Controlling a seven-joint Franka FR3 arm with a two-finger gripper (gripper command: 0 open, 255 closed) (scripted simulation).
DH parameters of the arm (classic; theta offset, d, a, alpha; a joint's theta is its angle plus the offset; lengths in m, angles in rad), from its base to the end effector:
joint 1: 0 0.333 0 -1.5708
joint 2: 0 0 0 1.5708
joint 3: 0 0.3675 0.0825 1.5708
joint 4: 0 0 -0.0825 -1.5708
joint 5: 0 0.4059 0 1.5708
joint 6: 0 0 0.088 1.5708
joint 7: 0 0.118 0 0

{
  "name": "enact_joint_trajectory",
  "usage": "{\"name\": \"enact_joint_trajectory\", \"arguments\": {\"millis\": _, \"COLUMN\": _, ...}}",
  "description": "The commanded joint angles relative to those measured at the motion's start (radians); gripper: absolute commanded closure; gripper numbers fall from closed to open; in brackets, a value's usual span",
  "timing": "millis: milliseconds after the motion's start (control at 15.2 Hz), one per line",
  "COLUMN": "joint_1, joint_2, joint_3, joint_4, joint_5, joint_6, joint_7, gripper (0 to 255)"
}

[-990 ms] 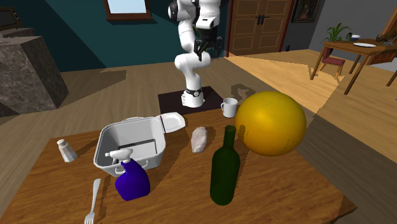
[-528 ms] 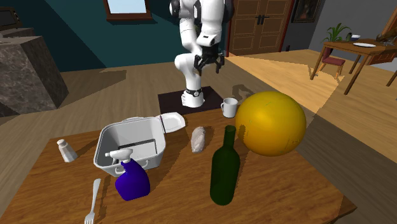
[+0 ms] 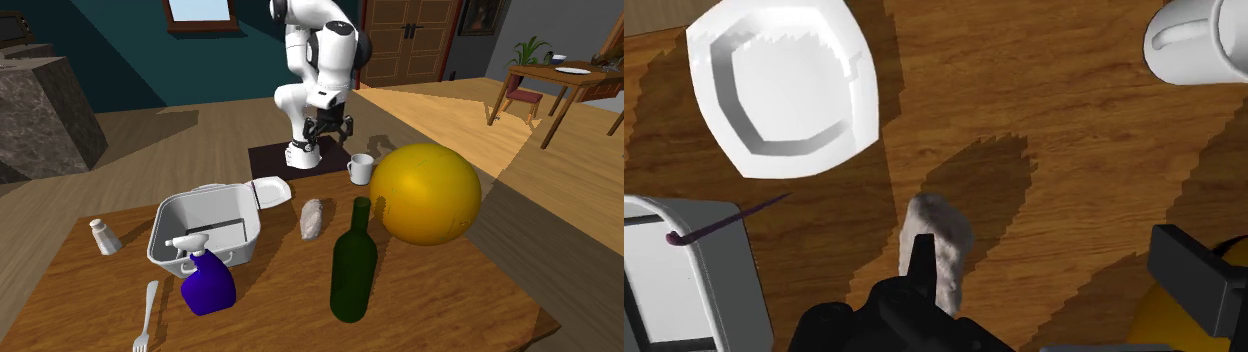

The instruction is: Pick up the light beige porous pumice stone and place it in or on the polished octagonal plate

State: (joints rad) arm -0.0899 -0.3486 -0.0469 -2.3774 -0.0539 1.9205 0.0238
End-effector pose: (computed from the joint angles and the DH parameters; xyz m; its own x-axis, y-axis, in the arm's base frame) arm 0.4227 -0.0636 0.4741 0.9848 -0.1364 -0.1078 -0.1333 -0.9905 0.0349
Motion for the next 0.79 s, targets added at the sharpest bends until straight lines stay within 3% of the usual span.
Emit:
{"name": "enact_joint_trajectory", "arguments": {"millis": 0, "joint_1": -0.009, "joint_2": 0.063, "joint_3": -0.002, "joint_4": 0.004, "joint_5": -0.013, "joint_6": 0.064, "joint_7": 0.018, "gripper": 0}}
{"name": "enact_joint_trajectory", "arguments": {"millis": 726, "joint_1": -0.052, "joint_2": 0.417, "joint_3": -0.030, "joint_4": 0.144, "joint_5": -0.078, "joint_6": 0.296, "joint_7": 0.107, "gripper": 0}}
